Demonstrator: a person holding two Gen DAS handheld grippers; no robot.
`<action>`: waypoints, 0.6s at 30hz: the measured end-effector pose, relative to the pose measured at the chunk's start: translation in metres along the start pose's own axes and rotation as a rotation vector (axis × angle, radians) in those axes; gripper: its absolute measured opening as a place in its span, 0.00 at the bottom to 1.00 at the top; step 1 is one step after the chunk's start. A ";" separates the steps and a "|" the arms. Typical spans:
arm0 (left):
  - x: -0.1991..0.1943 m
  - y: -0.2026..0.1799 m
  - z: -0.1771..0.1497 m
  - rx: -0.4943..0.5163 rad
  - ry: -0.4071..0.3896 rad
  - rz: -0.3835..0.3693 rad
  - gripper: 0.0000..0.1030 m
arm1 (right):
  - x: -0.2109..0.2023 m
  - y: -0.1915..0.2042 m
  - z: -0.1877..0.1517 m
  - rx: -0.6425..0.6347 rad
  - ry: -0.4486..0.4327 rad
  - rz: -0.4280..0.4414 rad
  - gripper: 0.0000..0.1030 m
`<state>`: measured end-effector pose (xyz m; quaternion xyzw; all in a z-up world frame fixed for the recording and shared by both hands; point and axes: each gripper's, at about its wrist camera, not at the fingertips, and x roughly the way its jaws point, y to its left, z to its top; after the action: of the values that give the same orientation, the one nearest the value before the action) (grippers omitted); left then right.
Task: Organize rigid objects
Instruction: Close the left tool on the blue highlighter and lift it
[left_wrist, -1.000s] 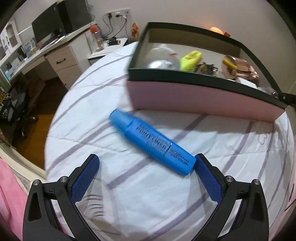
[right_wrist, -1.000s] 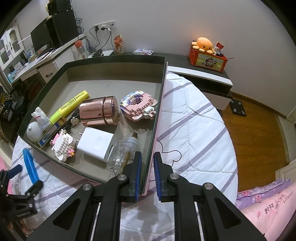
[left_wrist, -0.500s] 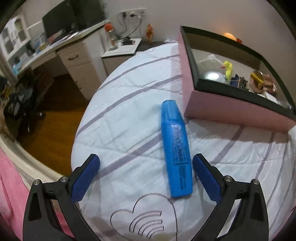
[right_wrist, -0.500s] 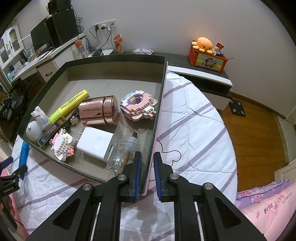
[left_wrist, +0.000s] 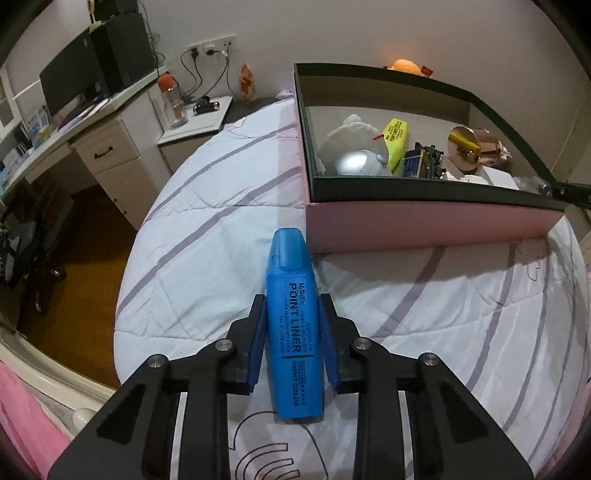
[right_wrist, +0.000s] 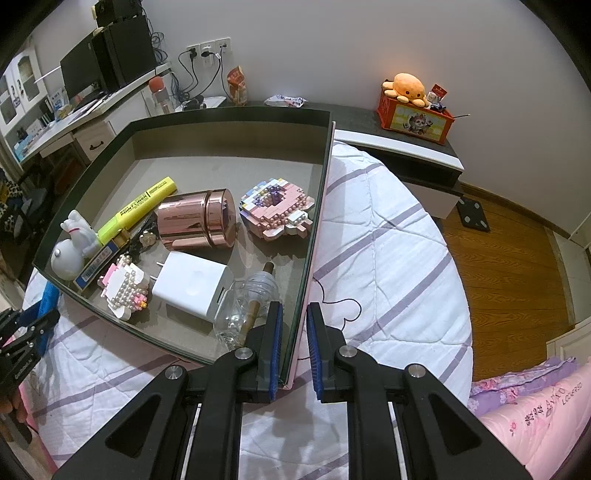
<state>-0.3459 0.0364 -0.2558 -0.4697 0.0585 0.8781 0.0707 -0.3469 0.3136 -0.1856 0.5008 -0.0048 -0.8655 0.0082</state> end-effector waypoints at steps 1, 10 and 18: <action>-0.001 0.002 0.000 -0.006 0.003 -0.015 0.26 | 0.000 0.000 0.000 0.000 0.001 -0.001 0.14; -0.017 0.006 0.001 0.005 -0.016 -0.033 0.26 | 0.000 0.001 0.000 -0.002 0.002 -0.003 0.14; -0.038 0.004 0.008 0.025 -0.051 -0.048 0.26 | -0.001 0.002 0.000 -0.003 0.001 -0.004 0.14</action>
<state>-0.3317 0.0312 -0.2195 -0.4474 0.0563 0.8870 0.0991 -0.3465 0.3119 -0.1851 0.5013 -0.0025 -0.8652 0.0072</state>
